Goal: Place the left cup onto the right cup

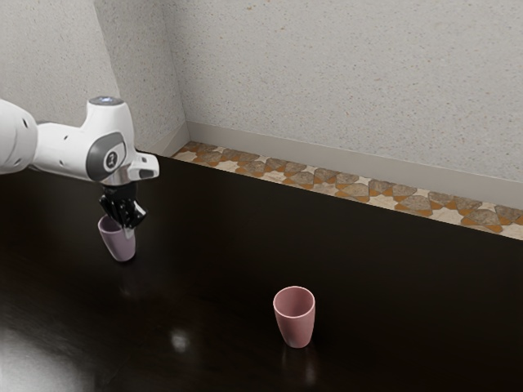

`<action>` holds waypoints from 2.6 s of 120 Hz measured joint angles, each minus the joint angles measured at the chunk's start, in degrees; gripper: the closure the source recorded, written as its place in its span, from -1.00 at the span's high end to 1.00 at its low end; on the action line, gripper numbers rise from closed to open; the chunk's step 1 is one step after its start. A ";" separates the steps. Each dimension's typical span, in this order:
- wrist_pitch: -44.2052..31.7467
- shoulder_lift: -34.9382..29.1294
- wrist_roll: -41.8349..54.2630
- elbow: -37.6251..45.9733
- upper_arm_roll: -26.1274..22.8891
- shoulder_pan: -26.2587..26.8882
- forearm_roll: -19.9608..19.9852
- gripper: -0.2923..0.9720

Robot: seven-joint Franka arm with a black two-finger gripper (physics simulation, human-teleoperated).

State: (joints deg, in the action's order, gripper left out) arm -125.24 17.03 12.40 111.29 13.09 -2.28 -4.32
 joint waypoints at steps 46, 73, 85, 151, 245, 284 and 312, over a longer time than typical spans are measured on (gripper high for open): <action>0.65 -3.63 0.09 0.28 -0.79 0.14 -0.23 -0.68; 0.92 -5.03 0.13 0.78 -1.22 1.56 -0.35 -0.68; 1.42 -6.08 0.16 0.79 -1.23 2.98 -0.38 -0.68; 6.40 -12.86 0.43 1.00 -1.15 9.91 -0.64 -0.68; 12.41 -18.40 1.18 1.85 -1.00 21.78 -1.42 -0.68; 13.62 -18.92 1.61 1.85 -1.09 25.69 -1.47 -0.68; 13.88 -18.81 1.87 1.73 -1.12 28.61 -1.53 -0.68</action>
State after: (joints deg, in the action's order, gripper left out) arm -111.36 -1.78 14.28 113.03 11.97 26.34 -5.85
